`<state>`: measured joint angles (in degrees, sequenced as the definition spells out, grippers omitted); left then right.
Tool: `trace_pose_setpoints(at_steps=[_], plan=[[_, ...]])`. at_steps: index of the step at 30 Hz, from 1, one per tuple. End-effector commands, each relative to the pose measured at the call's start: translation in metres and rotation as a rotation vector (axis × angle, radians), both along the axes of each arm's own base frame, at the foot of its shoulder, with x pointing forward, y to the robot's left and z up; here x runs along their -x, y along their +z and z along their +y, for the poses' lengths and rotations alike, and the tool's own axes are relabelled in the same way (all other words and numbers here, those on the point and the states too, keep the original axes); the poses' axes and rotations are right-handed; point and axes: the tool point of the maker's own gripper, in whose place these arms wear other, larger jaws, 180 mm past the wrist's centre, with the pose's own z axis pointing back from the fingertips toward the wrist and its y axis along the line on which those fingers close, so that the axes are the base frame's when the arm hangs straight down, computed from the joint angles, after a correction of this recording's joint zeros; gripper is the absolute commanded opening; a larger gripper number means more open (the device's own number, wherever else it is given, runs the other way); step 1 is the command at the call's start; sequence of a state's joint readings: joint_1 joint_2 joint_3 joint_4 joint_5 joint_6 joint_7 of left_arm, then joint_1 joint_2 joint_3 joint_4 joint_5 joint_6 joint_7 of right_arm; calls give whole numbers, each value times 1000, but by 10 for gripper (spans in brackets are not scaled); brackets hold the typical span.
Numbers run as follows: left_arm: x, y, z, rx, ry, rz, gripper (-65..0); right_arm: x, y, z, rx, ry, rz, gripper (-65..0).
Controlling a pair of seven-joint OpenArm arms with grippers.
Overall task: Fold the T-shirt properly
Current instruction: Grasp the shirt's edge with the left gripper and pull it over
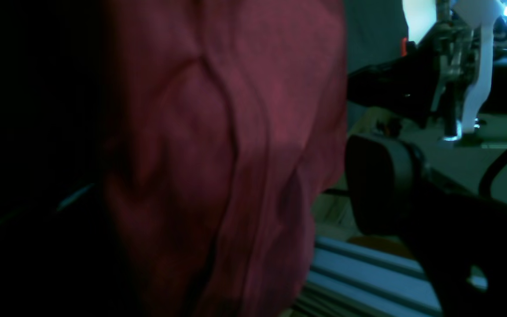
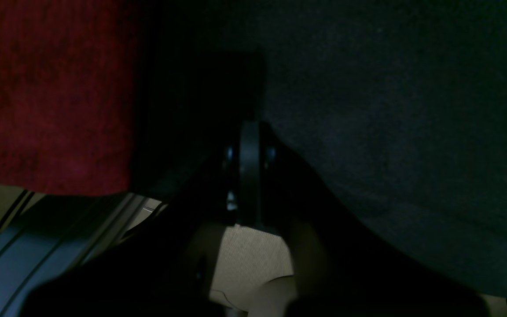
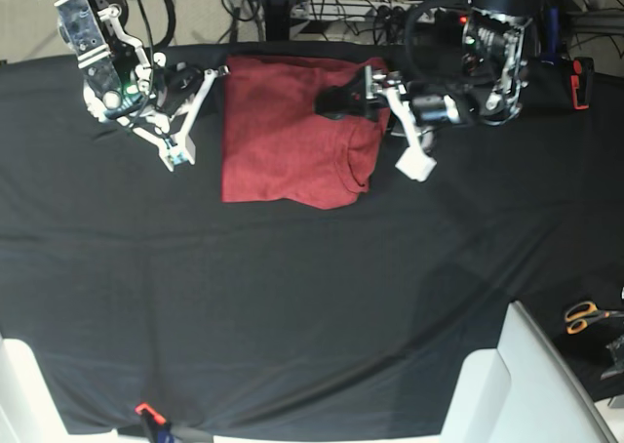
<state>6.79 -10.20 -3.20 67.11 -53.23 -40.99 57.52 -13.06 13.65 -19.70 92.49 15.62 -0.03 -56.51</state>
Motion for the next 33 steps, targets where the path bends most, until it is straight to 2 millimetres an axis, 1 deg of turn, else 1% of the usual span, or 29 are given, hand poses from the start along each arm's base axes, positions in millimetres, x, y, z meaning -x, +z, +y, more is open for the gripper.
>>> trace_pose_setpoints(at_steps=[1,3,4,5,6,7,9,11,13,14,15,17,19,21,22,24,26,29,33], plan=[[13,-11,-2,-56,-54,43,0,-8,5,-3,2,-4,-26,-648],[11,-12,-10,-61,-73,38,0,-8,5,-3,2,-4,-26,-648],[12,-13,-11,-67,-74,38,0,-8,5,-4,4,-4,-26,-648],[11,-14,-11,-72,-75,37,-12,-8,5,-8,11,-3,-26,-648],[11,-14,-12,-75,-76,37,-43,-8,4,-11,19,-2,-26,-648],[11,-14,-13,-76,-76,38,-92,-8,4,-12,21,-3,-25,-648],[12,-14,-15,-76,-83,36,-229,-11,6,-26,24,-65,-39,-648],[12,-14,-15,-76,-85,36,-392,-17,8,-48,27,-158,-78,-648],[10,-13,-16,-75,-88,32,-540,-23,11,-63,25,-230,-117,-648],[6,-12,-16,-77,-92,26,-632,-24,12,-73,31,-264,-129,-648],[4,-12,-17,-73,-93,28,-650,-24,13,-80,37,-284,-137,-648],[10,-15,-21,-80,-139,56,-650,-26,15,-91,46,-316,-153,-648],[7,-17,-22,-97,-183,65,-650,-27,16,-97,53,-335,-157,-648],[6,-16,-26,-109,-224,56,-650,-27,17,-100,56,-343,-159,-648],[7,-16,-22,-129,-255,56,-650,-27,17,-100,55,-343,-161,-648],[4,-14,-24,-165,-342,43,-650,-27,17,-100,56,-342,-160,-648],[6,-15,-23,-207,-432,34,-650,-28,17,-100,56,-342,-160,-648],[5,-14,-22,-278,-581,1,-650,-26,12,-101,58,-347,-147,-648],[-10,-10,-15,-379,-741,-52,-650,-22,2,-104,63,-359,-113,-648]])
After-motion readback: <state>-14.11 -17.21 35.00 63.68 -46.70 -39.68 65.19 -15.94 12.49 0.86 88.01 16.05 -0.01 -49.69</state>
